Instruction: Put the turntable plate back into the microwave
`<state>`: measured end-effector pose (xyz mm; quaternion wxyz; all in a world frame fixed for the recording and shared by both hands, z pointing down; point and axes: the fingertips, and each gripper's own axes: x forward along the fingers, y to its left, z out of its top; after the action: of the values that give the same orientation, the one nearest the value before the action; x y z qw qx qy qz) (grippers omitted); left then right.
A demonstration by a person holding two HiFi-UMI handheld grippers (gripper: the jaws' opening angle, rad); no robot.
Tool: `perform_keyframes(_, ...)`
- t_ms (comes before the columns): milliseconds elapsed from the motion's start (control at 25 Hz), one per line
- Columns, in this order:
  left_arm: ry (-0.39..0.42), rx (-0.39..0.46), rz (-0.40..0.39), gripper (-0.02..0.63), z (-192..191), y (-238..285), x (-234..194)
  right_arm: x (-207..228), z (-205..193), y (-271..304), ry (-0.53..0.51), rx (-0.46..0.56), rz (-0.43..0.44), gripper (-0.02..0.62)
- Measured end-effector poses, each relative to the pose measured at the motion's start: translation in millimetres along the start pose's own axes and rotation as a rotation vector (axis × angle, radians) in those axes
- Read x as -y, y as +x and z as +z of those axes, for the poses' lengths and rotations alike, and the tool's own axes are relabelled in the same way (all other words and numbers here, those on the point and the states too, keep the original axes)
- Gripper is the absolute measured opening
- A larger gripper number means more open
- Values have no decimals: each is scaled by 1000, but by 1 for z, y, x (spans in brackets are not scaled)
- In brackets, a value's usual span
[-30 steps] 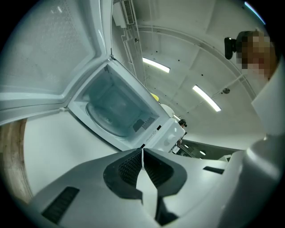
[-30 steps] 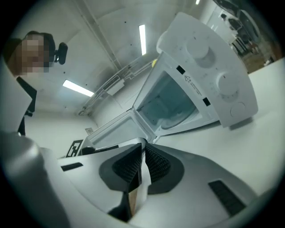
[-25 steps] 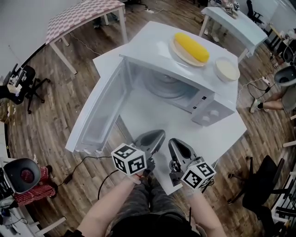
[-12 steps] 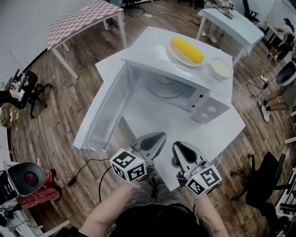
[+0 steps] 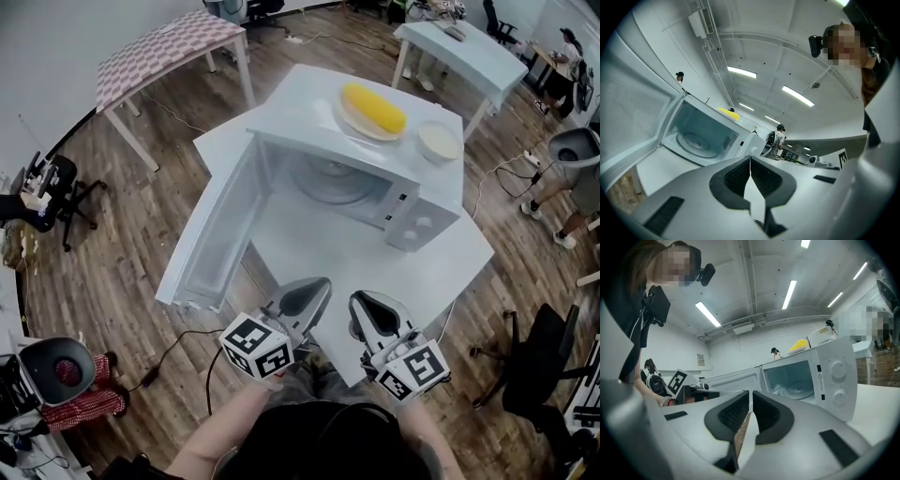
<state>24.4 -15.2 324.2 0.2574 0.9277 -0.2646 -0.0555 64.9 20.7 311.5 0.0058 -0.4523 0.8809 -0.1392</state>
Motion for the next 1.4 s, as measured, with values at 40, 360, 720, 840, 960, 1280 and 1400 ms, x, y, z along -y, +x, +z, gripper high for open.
perform_keyframes(40,16,-3,3,17,0,0,1,-1,1,0,-2,1,10,43)
perform_keyframes(360,163,-31,43,18,-11,-8,12,-19,-4,-1,-42,-37,74,43)
perform_keyframes(720,164,25,62,18,-11,-19,17,-18,-8,-4,-48,-35,45,43)
perform_keyframes(840,160,5,56,18,-14,-19,20,-19,-9,-5,-41,-38,56,42)
perform_keyframes(960,162,-29,35,18,-21,-18,23,-19,-12,-6,-37,-43,56,37)
perform_keyframes(1280,171,-52,61,18,-30,-23,23,-20,-18,-13,-42,-49,40,32)
perform_keyframes(1400,175,-54,54,18,-30,-22,25,-17,-17,-14,-34,-43,32,32)
